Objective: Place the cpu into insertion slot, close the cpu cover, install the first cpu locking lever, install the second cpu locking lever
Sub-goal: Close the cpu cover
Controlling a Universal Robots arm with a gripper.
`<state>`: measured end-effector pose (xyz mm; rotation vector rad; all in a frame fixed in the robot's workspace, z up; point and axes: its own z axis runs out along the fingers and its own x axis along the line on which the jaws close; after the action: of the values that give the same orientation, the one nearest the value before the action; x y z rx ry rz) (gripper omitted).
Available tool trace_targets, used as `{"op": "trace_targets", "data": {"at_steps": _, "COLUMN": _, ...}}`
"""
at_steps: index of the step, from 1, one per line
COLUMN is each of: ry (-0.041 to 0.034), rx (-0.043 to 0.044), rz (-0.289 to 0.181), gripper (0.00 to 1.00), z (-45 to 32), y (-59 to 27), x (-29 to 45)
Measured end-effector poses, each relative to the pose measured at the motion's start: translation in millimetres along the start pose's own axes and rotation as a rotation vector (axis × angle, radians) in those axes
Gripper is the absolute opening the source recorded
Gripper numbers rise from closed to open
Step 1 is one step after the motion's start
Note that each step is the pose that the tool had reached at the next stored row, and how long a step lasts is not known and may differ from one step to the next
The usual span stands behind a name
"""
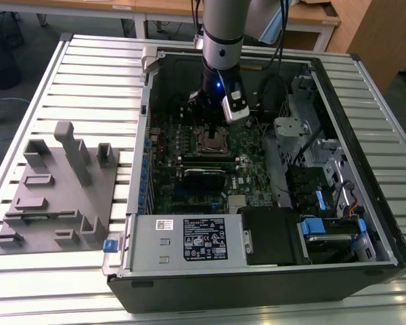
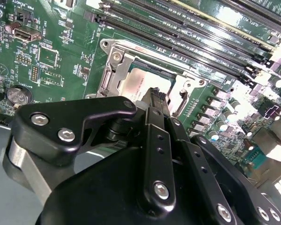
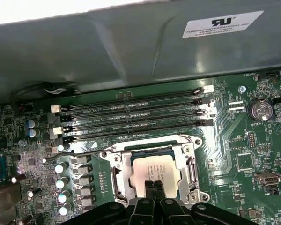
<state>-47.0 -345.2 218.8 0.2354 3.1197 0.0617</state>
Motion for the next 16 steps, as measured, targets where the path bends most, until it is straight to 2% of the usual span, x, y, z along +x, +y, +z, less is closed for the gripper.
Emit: {"op": "trace_targets", "data": {"at_steps": 16, "ry": 0.0010, "rx": -0.0003, "rz": -0.024, "gripper": 0.10, "z": 0.0, "y": -0.1, "x": 0.8}}
